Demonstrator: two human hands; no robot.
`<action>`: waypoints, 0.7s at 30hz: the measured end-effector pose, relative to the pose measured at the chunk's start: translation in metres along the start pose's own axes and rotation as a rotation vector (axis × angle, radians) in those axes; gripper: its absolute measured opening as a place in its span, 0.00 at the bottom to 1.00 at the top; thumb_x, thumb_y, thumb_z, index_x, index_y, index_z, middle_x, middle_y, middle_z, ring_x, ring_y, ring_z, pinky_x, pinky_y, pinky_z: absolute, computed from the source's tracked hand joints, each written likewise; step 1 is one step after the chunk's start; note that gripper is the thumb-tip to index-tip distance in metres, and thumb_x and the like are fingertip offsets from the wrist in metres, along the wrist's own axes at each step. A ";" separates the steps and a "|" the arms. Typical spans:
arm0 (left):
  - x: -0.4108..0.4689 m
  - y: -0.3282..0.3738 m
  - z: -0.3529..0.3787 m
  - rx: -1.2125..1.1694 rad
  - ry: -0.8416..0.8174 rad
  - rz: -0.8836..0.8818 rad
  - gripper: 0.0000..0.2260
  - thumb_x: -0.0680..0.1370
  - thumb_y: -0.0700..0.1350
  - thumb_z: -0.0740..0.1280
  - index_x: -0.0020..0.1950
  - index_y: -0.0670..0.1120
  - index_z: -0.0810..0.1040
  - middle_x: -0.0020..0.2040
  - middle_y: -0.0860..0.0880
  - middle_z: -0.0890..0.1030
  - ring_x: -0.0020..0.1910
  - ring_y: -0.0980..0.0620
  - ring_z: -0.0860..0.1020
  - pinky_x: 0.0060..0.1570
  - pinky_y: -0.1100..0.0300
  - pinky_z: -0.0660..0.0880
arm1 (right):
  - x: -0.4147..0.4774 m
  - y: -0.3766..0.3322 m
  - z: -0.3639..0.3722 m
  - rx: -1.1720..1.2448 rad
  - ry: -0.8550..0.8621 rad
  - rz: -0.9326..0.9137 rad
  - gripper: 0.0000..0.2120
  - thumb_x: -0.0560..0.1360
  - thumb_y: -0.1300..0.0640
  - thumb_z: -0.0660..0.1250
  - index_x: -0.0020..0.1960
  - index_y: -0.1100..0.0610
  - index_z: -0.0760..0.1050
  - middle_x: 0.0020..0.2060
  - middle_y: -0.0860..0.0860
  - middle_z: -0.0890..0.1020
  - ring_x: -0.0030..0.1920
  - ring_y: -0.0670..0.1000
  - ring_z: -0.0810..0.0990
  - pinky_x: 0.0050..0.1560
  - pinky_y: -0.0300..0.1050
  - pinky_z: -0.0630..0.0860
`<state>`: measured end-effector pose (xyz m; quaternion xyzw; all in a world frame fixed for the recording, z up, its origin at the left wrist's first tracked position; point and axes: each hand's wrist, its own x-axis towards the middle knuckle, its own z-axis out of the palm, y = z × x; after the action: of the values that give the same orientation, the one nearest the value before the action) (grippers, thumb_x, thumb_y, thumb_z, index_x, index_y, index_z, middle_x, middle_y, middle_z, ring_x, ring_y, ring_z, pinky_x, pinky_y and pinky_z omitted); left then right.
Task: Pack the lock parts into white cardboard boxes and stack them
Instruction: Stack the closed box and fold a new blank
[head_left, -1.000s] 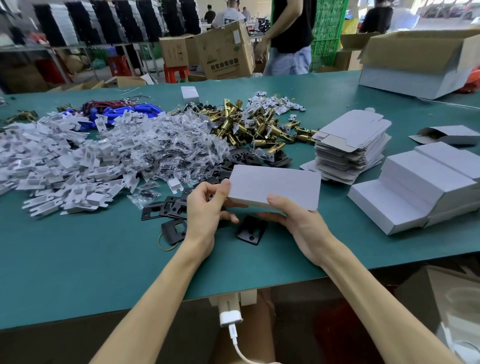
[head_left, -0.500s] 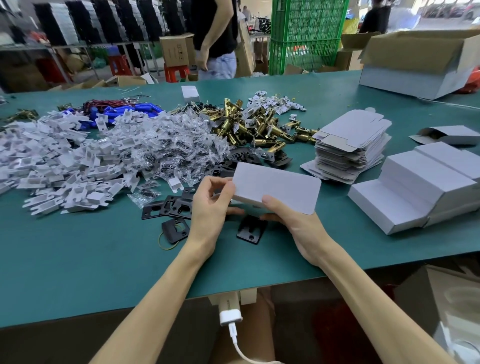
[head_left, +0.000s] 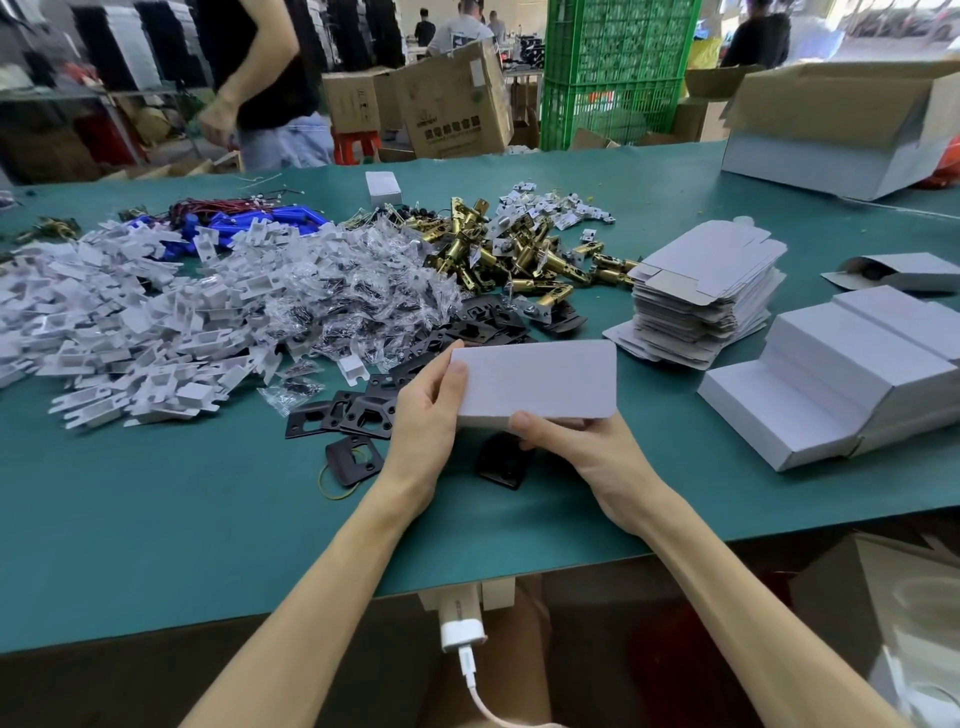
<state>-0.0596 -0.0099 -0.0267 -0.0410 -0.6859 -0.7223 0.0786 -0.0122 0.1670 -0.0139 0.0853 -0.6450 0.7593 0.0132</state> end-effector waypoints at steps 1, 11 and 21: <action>0.001 -0.001 -0.001 -0.005 0.008 -0.011 0.17 0.87 0.48 0.63 0.74 0.46 0.76 0.69 0.49 0.81 0.69 0.47 0.78 0.72 0.41 0.72 | 0.001 0.001 -0.001 -0.019 0.002 -0.027 0.18 0.69 0.57 0.79 0.58 0.55 0.82 0.52 0.54 0.87 0.48 0.52 0.84 0.48 0.47 0.82; -0.004 0.005 0.001 -0.048 -0.057 -0.039 0.11 0.86 0.48 0.62 0.58 0.52 0.85 0.55 0.43 0.84 0.43 0.47 0.82 0.28 0.55 0.79 | 0.004 0.003 -0.003 0.047 0.058 -0.077 0.49 0.64 0.62 0.82 0.78 0.43 0.62 0.63 0.49 0.82 0.60 0.46 0.82 0.57 0.43 0.81; -0.012 0.009 0.007 0.073 -0.227 0.108 0.23 0.77 0.51 0.74 0.72 0.48 0.76 0.69 0.42 0.77 0.61 0.44 0.81 0.51 0.45 0.84 | 0.002 -0.006 0.000 0.231 0.259 -0.069 0.38 0.63 0.45 0.77 0.65 0.61 0.69 0.55 0.56 0.82 0.45 0.54 0.86 0.41 0.45 0.81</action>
<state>-0.0462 -0.0025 -0.0197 -0.1561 -0.7131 -0.6822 0.0407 -0.0137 0.1677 -0.0079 0.0099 -0.5433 0.8319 0.1124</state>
